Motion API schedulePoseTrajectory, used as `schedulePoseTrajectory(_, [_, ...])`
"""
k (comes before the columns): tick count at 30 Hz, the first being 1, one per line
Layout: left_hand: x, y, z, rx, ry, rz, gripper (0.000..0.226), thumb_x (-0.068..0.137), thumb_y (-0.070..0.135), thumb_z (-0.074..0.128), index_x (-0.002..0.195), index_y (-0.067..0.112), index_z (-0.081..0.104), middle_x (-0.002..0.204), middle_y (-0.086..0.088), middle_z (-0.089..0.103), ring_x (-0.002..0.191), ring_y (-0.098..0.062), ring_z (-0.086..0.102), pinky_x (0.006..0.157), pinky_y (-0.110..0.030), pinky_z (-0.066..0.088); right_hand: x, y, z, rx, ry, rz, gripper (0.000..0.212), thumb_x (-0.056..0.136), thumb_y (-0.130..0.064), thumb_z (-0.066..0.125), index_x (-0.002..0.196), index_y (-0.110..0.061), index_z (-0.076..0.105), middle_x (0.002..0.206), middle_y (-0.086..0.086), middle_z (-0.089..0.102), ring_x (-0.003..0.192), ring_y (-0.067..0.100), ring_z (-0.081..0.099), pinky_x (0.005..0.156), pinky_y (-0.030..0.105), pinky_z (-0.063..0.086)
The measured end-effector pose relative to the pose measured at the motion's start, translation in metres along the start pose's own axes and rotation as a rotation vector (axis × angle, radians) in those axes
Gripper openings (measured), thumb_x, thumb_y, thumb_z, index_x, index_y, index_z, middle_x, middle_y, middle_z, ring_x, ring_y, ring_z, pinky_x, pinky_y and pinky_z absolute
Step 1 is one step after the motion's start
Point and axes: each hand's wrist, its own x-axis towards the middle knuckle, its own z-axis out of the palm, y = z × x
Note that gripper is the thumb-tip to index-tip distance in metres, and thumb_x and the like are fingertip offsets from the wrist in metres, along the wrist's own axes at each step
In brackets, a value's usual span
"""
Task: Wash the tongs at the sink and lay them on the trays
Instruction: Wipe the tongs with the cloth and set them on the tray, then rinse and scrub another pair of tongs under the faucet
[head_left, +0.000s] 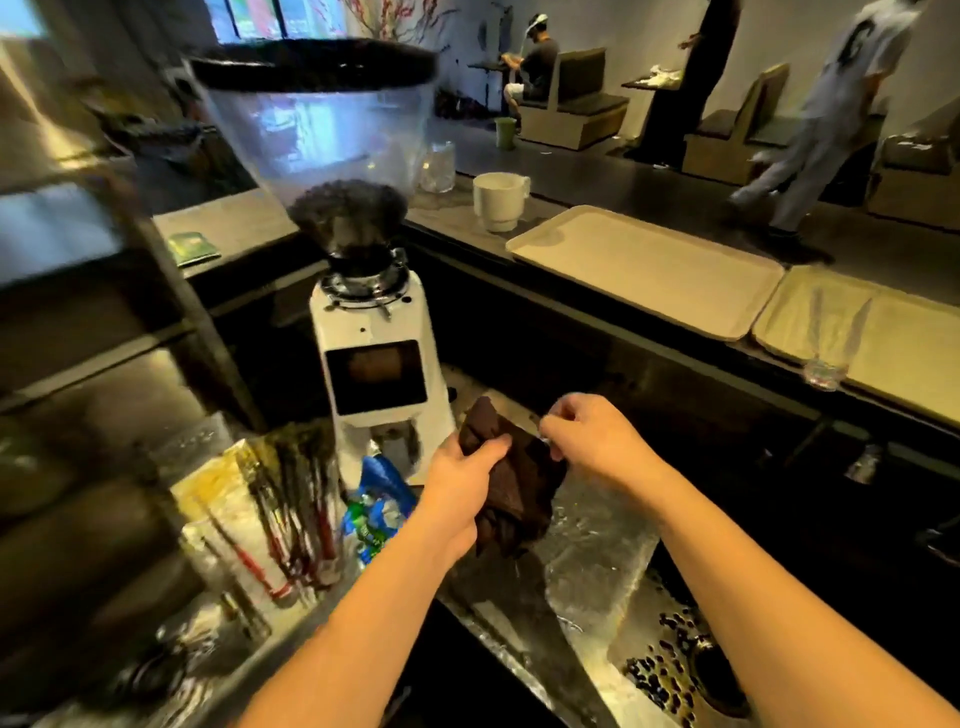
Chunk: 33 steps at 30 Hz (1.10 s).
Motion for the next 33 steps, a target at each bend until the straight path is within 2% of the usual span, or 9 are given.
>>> schedulePoseTrajectory(3, [-0.01,0.003,-0.07,-0.042,0.091,0.008,0.021,0.093,0.014,0.067,0.113,0.007,0.067,0.109,-0.019,0.076,0.101,-0.036,0.073,0.094,-0.055,0.057,0.002,-0.035,0.057,0.054,-0.085,-0.094,0.021,0.086,-0.015,0.058,0.065,-0.017,0.053,0.057,-0.001,0.061,0.047,0.002,0.052,0.049,0.019,0.038])
schedulePoseTrajectory(8, [-0.032,-0.003,-0.173,-0.105,0.26,0.04,0.011,0.091,0.004,0.066,0.101,0.007,0.07,0.093,-0.019,0.075,0.073,-0.026,0.075,0.07,-0.038,0.063,-0.003,-0.084,0.148,0.055,-0.231,-0.17,0.024,0.083,-0.012,0.06,0.06,-0.016,0.056,0.046,-0.005,0.057,0.041,0.005,0.047,0.047,0.024,0.037])
schedulePoseTrajectory(11, [-0.043,-0.006,-0.229,-0.141,0.36,0.012,0.008,0.09,0.005,0.067,0.094,0.011,0.071,0.097,-0.024,0.073,0.087,-0.033,0.071,0.088,-0.051,0.056,-0.01,-0.107,0.197,0.135,-0.331,-0.13,0.018,0.086,-0.01,0.056,0.068,-0.011,0.055,0.05,-0.001,0.057,0.038,0.013,0.044,0.039,0.019,0.033])
schedulePoseTrajectory(14, [-0.046,-0.011,-0.274,-0.162,0.459,-0.011,0.006,0.09,0.008,0.069,0.091,0.014,0.071,0.093,-0.017,0.074,0.088,-0.032,0.071,0.09,-0.049,0.055,-0.013,-0.121,0.231,0.142,-0.356,-0.11,0.016,0.089,-0.01,0.056,0.073,-0.008,0.056,0.064,0.011,0.057,0.039,0.013,0.043,0.036,0.018,0.032])
schedulePoseTrajectory(18, [-0.04,-0.017,-0.324,-0.14,0.512,-0.035,0.005,0.089,0.013,0.071,0.093,0.016,0.071,0.105,-0.022,0.073,0.101,-0.041,0.07,0.098,-0.059,0.051,-0.011,-0.13,0.265,0.133,-0.349,-0.068,0.023,0.091,-0.011,0.056,0.068,-0.015,0.055,0.069,0.008,0.059,0.04,0.006,0.048,0.039,0.018,0.036])
schedulePoseTrajectory(21, [-0.033,-0.019,-0.338,-0.115,0.522,-0.032,0.011,0.09,0.014,0.07,0.101,0.016,0.071,0.104,-0.02,0.074,0.101,-0.041,0.071,0.096,-0.057,0.055,-0.005,-0.123,0.279,0.138,-0.298,-0.037,0.018,0.087,-0.01,0.058,0.07,-0.014,0.06,0.072,0.009,0.063,0.051,0.011,0.051,0.045,0.021,0.041])
schedulePoseTrajectory(25, [-0.02,-0.026,-0.34,-0.094,0.488,-0.058,0.008,0.092,0.014,0.069,0.099,0.017,0.07,0.095,-0.013,0.074,0.083,-0.028,0.072,0.077,-0.036,0.058,0.01,-0.102,0.285,0.096,-0.262,0.009,0.014,0.084,-0.014,0.059,0.072,-0.02,0.062,0.073,0.002,0.064,0.069,0.021,0.058,0.066,0.034,0.046])
schedulePoseTrajectory(30, [0.004,-0.035,-0.33,-0.074,0.54,-0.066,0.015,0.095,0.003,0.061,0.109,0.001,0.065,0.089,-0.017,0.064,0.092,-0.032,0.062,0.082,-0.045,0.052,0.043,-0.075,0.294,-0.092,-0.274,-0.051,0.01,0.083,-0.021,0.057,0.077,-0.022,0.065,0.081,0.0,0.068,0.084,0.025,0.066,0.075,0.037,0.05])
schedulePoseTrajectory(33, [0.009,-0.04,-0.327,-0.096,0.601,-0.118,0.006,0.094,0.007,0.063,0.094,0.012,0.067,0.09,-0.017,0.071,0.083,-0.032,0.071,0.083,-0.049,0.057,0.065,-0.068,0.316,-0.222,-0.336,-0.128,0.014,0.084,-0.018,0.061,0.079,-0.009,0.071,0.084,0.013,0.071,0.084,0.031,0.068,0.067,0.034,0.05])
